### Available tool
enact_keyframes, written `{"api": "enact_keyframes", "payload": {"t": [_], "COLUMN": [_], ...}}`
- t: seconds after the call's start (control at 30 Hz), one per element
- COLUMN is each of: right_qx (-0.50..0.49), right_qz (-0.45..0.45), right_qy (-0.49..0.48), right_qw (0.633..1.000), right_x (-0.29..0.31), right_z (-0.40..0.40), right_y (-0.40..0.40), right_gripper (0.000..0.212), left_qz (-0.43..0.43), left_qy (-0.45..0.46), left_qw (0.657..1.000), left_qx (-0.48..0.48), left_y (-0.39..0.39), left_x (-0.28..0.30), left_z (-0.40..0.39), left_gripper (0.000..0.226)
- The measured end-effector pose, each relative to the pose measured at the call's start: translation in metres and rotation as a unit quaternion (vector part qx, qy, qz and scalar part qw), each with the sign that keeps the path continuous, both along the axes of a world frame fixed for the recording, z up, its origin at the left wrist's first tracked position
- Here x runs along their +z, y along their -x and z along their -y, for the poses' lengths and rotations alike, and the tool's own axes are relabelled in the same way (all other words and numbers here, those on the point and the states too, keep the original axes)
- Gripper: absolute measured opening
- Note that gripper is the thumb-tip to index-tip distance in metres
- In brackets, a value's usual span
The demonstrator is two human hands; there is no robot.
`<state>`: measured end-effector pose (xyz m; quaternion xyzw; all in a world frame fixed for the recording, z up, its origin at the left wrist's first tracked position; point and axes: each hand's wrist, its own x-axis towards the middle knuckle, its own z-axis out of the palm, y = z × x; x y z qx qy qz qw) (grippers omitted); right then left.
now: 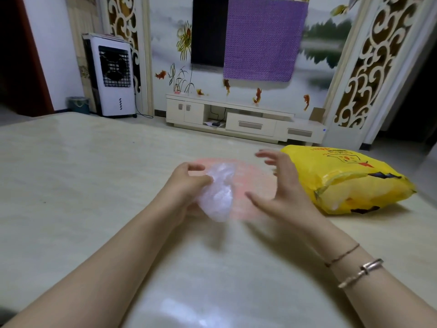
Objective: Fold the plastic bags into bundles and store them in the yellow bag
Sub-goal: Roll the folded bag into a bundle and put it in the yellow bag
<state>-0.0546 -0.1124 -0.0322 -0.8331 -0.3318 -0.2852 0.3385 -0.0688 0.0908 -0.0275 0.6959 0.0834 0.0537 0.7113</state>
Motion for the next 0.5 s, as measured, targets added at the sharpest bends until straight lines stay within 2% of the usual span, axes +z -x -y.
{"api": "enact_keyframes", "payload": {"t": [0.1, 0.2, 0.27, 0.33, 0.37, 0.43, 0.5], "right_qx": [0.038, 0.063, 0.083, 0.087, 0.088, 0.089, 0.088], "right_qz": [0.037, 0.037, 0.006, -0.034, -0.053, -0.084, -0.126], "right_qy": [0.12, 0.162, 0.181, 0.173, 0.161, 0.137, 0.113], "right_qw": [0.991, 0.984, 0.98, 0.98, 0.982, 0.983, 0.982], "right_x": [-0.009, -0.012, -0.015, -0.017, -0.017, -0.017, -0.018], "right_z": [-0.016, -0.025, -0.024, -0.021, -0.02, -0.019, -0.019], "right_y": [0.007, 0.008, 0.007, 0.008, 0.009, 0.01, 0.01], "right_gripper": [0.051, 0.027, 0.018, 0.014, 0.014, 0.014, 0.011], "left_qz": [-0.025, -0.026, 0.005, 0.07, 0.102, 0.118, 0.078], "left_qy": [-0.024, -0.036, -0.112, -0.219, -0.232, -0.186, -0.163], "left_qw": [0.999, 0.999, 0.994, 0.972, 0.966, 0.975, 0.98], "left_qx": [-0.005, -0.01, 0.016, 0.048, 0.048, -0.011, -0.085], "left_y": [-0.003, -0.006, -0.007, -0.005, -0.003, 0.003, 0.008], "left_x": [-0.004, -0.009, -0.012, -0.009, -0.006, -0.001, -0.001], "left_z": [0.001, 0.0, -0.004, -0.008, -0.009, -0.009, -0.006], "left_gripper": [0.041, 0.048, 0.052, 0.052, 0.047, 0.034, 0.025]}}
